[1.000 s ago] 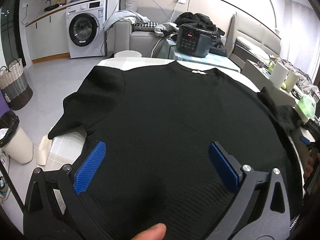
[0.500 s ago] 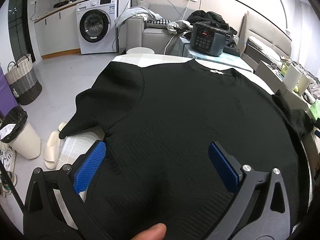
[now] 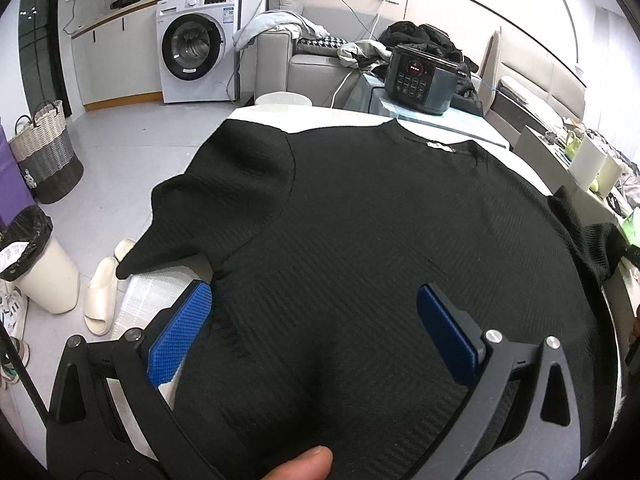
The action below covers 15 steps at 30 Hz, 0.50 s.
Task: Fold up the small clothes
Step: 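Fold the grasped side over the sweater body toward the collar line, release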
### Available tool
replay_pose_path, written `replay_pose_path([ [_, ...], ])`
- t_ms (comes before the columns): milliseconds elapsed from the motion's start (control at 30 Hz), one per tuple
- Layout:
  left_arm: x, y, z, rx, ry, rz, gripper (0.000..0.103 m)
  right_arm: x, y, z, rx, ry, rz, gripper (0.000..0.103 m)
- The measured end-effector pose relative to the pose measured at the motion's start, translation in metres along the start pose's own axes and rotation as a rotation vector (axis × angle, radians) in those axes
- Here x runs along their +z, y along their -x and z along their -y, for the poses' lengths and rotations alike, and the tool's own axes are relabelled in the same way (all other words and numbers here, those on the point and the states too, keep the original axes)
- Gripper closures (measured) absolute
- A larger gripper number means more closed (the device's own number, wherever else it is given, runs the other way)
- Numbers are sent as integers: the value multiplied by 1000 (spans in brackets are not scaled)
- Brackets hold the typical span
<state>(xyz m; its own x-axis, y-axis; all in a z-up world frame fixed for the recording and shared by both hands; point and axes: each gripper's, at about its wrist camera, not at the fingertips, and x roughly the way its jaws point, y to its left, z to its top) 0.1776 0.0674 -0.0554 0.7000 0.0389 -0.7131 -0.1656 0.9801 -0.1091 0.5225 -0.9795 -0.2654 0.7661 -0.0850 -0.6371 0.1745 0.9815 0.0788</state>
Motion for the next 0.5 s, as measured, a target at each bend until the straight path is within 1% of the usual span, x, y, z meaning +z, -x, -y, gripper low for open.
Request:
replay_pose_path([
  [67,1,2,-2,-2,10,3,1,3,10,-13,27,43,34,93],
  [167,6,6,0,-17,15,12,1,14,27,-40,134,118,92,93],
  [233,10,10,7,-29,4,27,1,18,39,-66,272,198,117,94],
  [267,11,12,10,-34,-2,31,1,18,43,-80,326,241,110,94],
  [300,12,13,14,-40,-6,34,1,18,45,-97,409,286,89,94],
  [333,13,13,18,-44,-10,34,1,12,48,-114,512,333,59,94],
  [367,15,13,24,-54,-16,32,1,7,50,-123,558,364,37,93],
  [400,16,13,28,-63,-21,31,1,-2,49,-137,613,415,-5,89],
  [433,18,11,36,-75,-29,27,1,-12,46,-150,652,470,-66,82],
  [467,20,10,43,-87,-38,20,1,-23,42,-159,667,510,-123,73],
  [500,21,8,51,-106,-52,11,1,-31,39,-162,668,536,-155,68],
])
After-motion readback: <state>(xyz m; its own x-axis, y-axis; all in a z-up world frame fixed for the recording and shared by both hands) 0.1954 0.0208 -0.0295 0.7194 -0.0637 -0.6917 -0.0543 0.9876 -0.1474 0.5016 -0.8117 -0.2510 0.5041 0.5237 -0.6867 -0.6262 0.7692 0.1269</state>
